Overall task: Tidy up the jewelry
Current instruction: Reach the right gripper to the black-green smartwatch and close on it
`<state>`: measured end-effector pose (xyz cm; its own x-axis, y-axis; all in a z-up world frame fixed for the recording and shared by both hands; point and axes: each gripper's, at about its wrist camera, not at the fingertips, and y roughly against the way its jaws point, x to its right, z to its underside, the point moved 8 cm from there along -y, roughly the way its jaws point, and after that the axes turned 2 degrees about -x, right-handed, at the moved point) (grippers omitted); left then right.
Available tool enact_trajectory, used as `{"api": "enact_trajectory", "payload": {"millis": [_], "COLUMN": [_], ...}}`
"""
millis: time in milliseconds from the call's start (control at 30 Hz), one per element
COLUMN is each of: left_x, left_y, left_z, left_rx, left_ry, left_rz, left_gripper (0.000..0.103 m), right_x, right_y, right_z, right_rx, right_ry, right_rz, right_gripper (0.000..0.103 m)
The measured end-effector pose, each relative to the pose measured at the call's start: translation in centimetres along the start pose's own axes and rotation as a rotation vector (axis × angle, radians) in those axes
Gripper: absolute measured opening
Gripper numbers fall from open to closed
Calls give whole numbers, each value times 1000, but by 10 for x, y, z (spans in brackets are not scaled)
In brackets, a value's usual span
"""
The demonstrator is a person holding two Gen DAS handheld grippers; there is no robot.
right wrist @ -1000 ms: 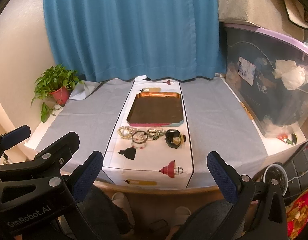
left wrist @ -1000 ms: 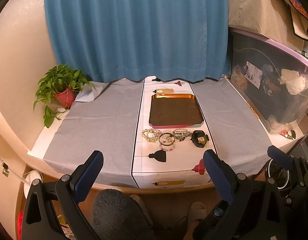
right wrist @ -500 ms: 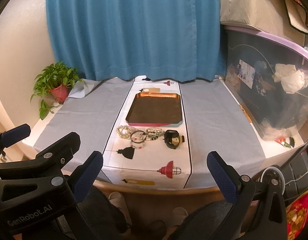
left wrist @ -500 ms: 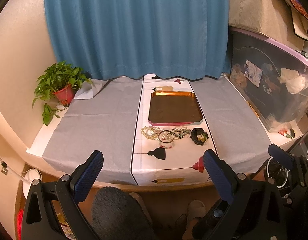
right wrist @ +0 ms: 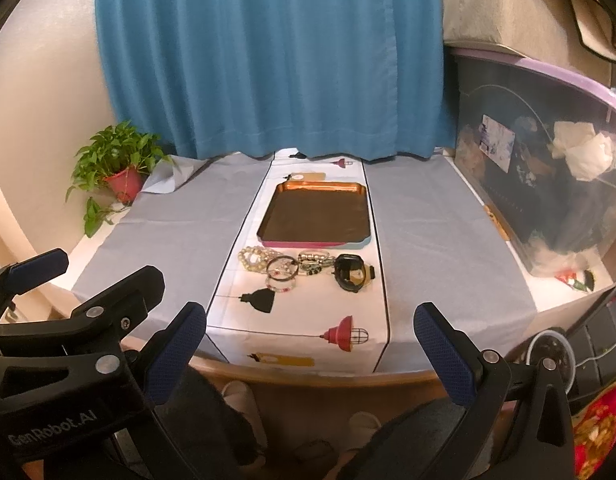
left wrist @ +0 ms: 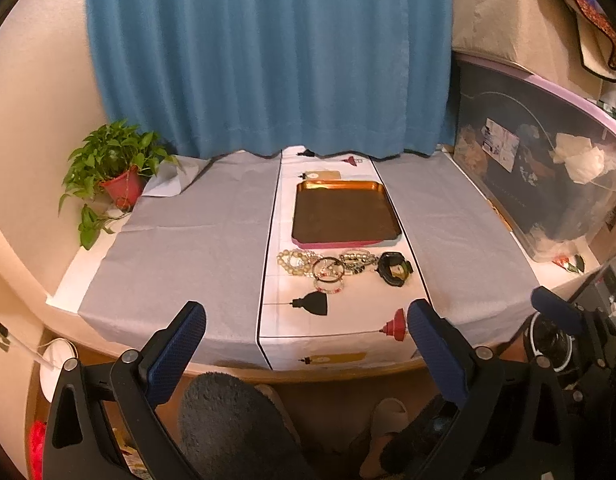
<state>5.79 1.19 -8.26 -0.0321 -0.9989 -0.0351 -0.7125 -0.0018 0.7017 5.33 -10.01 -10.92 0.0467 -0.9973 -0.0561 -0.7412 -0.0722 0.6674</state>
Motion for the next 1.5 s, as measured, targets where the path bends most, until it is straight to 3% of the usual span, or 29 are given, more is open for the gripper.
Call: {"api": "enact_trajectory", "payload": {"millis": [133,300,333,367,433,500,600,667,700,733,800,967,1067,1133,1267,1467,1500], "left_x": [1,10,13,13,8,-1,-16,-23,-24,-24,-20,-10,4,6,2,-6,-7], "left_y": [-21,-63,-78,-88,-117,-149,-181,-204,-220,-232,-256,-300,-320,-336,-358,-363,-362], "left_z": [5,23,31,34,42,44,39,39,38,39,38,30,25,25,25,20,19], "left_rx": [-3,67,57,38,-32,-93,-92,-126,-156,-180,-226,-274,-285,-304,-346,-329,-329], "left_ry": [8,3,17,35,69,58,59,53,52,48,32,43,-1,-36,-6,39,59], "left_rz": [34,219,319,346,343,288,225,220,232,247,276,323,344,310,332,351,360], "left_gripper": [102,102,102,102,102,102,102,100,95,81,66,54,37,15,13,7,5], "right_x": [7,22,24,26,31,43,64,79,85,87,91,91,90,88,84,80,80], "right_y": [-12,-55,-67,-81,-106,-131,-154,-171,-183,-192,-212,-256,-283,-299,-324,-341,-344], "right_z": [6,19,22,27,34,38,34,30,29,28,28,22,21,21,22,21,22], "right_rx": [26,17,7,-11,-49,-76,-42,-24,-34,-46,-72,-97,-120,-134,-154,-158,-163], "right_ry": [-11,2,19,37,54,58,29,33,51,61,75,75,94,99,106,142,143], "right_rz": [-4,-31,-30,-44,-61,-64,-88,-55,-28,-19,-37,-97,-95,-101,-103,-80,-80], "right_gripper": [103,103,103,103,103,103,103,103,103,103,102,102,98,88,87,86,70]}}
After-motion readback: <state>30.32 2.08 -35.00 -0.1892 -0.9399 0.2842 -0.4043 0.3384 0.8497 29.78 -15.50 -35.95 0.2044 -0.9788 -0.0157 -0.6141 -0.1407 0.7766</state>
